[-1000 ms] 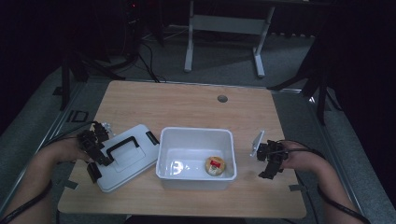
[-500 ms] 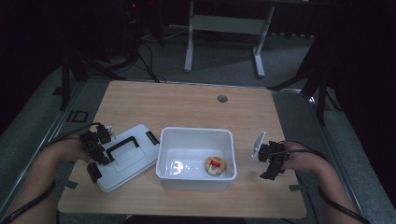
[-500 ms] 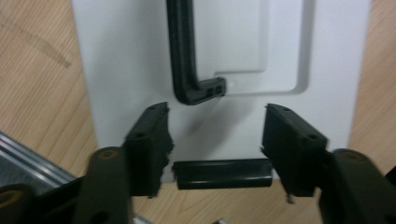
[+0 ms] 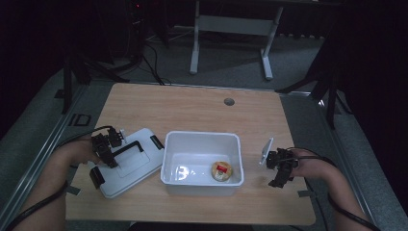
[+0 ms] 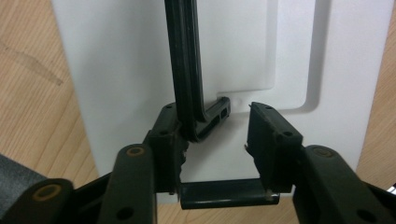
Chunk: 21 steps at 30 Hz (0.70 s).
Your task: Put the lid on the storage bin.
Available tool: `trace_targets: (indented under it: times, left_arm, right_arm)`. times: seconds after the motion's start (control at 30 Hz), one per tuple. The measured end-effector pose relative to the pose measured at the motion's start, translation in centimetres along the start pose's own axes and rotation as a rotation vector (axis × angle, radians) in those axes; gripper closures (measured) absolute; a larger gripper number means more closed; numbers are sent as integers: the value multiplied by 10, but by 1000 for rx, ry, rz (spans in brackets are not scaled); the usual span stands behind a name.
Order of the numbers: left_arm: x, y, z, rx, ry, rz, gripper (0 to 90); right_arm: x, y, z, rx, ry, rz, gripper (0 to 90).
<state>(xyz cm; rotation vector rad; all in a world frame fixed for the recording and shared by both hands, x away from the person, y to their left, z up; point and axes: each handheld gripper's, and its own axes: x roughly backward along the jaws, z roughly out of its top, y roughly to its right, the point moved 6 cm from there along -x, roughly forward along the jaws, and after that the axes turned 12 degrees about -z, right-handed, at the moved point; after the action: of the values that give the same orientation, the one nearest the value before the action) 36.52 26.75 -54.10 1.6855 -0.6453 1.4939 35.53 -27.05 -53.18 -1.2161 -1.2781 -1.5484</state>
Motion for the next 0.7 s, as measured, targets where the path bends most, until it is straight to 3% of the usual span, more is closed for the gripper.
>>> trace_targets:
  times: [0.2,0.27,0.37,0.43,0.57,0.7]
  left_arm:
    - [-7,1,3,-4,-33,-4,666]
    - [-11,0,4,17,-48,-9,678]
    - [-10,0,7,20,-16,-18,703]
    - [-10,-1,7,5,-32,-2,737]
    - [-11,1,8,8,-31,-28,818]
    - [-10,0,8,15,-10,-28,825]
  right_arm:
    - [1,0,0,-1,13,3,164]
    - [1,0,1,-3,15,6,164]
    - [2,-1,2,3,15,10,164]
    - [2,-1,3,3,19,15,164]
    - [0,-1,4,6,17,15,164]
    - [-2,-2,6,5,11,25,164]
